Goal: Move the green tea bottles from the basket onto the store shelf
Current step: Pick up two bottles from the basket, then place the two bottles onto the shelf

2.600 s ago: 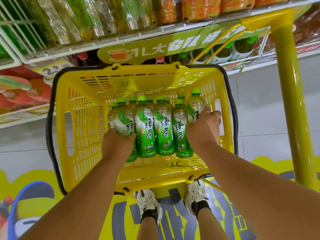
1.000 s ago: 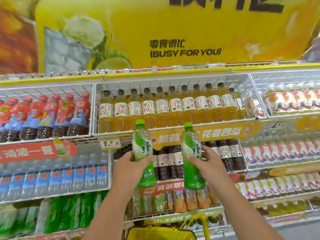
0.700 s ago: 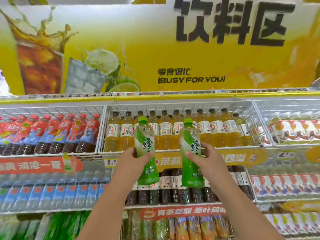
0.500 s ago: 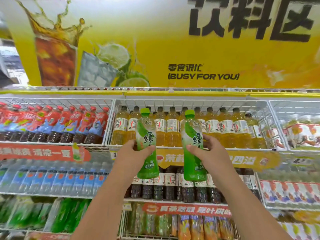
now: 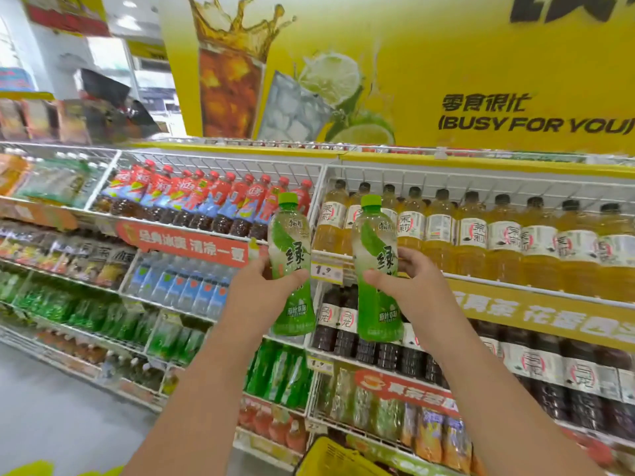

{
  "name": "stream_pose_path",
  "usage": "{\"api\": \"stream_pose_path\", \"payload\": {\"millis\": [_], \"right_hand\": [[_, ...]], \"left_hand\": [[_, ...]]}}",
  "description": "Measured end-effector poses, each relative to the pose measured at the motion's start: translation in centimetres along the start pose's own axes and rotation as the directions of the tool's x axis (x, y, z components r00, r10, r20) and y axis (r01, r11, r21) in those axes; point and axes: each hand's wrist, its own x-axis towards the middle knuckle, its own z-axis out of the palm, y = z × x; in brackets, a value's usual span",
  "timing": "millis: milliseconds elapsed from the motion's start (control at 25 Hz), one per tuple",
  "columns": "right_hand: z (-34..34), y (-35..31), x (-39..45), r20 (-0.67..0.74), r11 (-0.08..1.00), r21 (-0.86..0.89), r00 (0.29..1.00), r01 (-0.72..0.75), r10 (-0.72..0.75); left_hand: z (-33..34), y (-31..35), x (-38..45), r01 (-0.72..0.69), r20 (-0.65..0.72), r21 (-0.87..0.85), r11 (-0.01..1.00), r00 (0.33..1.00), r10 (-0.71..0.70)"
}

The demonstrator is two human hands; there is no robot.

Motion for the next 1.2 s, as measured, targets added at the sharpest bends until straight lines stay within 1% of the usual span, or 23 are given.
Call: {"api": "stream_pose_path", "payload": {"millis": [120, 280, 360, 520, 720, 840, 960, 1080, 1200], "right_hand": [[6.2, 0.2, -0.1, 0.096, 1.000, 0.004, 0.995, -0.007, 0.007], [16.8, 0.4, -0.7, 0.167, 1.000, -0.020, 0.986, 0.012, -0.009], [22.8, 0.7, -1.0, 0.182, 1.000, -0.024, 0.983, 0.016, -0.012], [34.8, 0.8, -1.2, 0.184, 1.000, 0.009, 0.983, 0.000, -0.002], [47.1, 0.3, -1.4, 0.204, 0.999, 0.031, 0.979, -0.032, 0.025], [52.8, 0.2, -1.1, 0.257, 0.999, 0.002, 0.966, -0.034, 0.033], [58.2, 0.1, 0.4, 0.300, 0.999, -0.025, 0.954, -0.019, 0.026], [63.8, 0.5, 3.2, 0.332, 0.999, -0.036, 0.943, -0.018, 0.029], [69.5, 1.8, 6.8, 0.367, 1.000, -0.002, 0.930, -0.020, 0.020]], "left_hand": [[-6.2, -2.0, 0.2, 0.013, -0.046, -0.020, 1.000, 0.999, -0.014], [-16.0, -5.4, 1.2, 0.032, -0.118, -0.004, 0.999, 0.992, -0.032], [-21.6, -7.1, 2.2, 0.048, -0.157, 0.016, 0.999, 0.987, -0.045], [-33.4, -9.7, 4.7, 0.018, -0.189, 0.065, 0.998, 0.982, -0.005], [-45.3, -13.2, 6.7, 0.081, -0.255, 0.114, 0.990, 0.966, -0.050], [-50.1, -14.9, 8.4, 0.112, -0.300, 0.125, 0.986, 0.951, -0.070], [-54.2, -16.2, 10.9, 0.113, -0.337, 0.118, 0.987, 0.939, -0.067], [-57.5, -17.5, 14.3, 0.133, -0.367, 0.090, 0.987, 0.926, -0.091], [-60.2, -19.2, 18.4, 0.149, -0.418, 0.091, 0.985, 0.903, -0.099]]}}
